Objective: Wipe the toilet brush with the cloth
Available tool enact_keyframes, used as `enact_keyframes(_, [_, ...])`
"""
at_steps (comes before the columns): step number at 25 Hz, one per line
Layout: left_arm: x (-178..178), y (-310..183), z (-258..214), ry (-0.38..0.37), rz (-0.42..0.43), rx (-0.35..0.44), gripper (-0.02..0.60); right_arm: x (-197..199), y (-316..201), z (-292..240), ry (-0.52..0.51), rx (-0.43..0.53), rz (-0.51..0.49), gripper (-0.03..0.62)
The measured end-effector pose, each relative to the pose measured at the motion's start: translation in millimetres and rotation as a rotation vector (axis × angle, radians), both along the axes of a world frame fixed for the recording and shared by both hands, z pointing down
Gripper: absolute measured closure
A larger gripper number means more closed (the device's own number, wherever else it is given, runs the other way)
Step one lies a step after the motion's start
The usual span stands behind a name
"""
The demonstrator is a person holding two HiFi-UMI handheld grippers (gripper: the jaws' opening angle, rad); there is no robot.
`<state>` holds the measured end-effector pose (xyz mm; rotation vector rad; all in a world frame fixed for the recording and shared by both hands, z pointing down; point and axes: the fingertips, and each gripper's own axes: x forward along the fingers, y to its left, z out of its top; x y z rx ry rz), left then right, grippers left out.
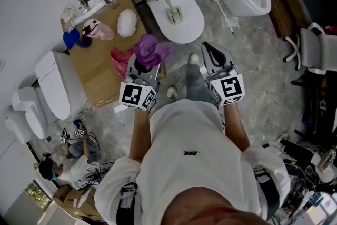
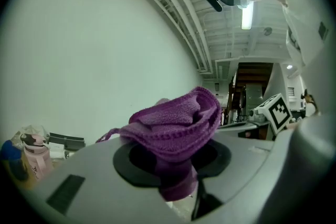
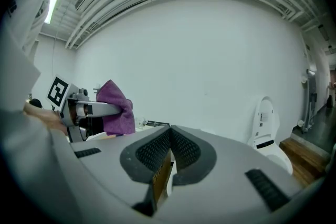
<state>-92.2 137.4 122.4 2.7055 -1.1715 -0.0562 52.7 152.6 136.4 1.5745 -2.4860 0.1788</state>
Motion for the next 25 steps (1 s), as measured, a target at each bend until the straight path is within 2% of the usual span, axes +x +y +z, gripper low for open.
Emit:
enact_keyframes(10, [40.6,-80.3,27.5,-0.044,-0.108,-0.056,0.434,24.1,-104.4,18.2,-0.004,-0.037,-0.189,0.598])
enact_keyframes(21, [71.6,-142.4,65.2,-0.113,-0.258,-0.114,0.434,44.5,-173.8,55.3,-0.051,-0.094,-0.367,0.598])
enact_keyframes(25, [72.5,-152.2,86.9,-0.117,-0.293,-0.144,0.434,38.2,-187.5,78.0,-0.039,-0.106,-0.432,0.599])
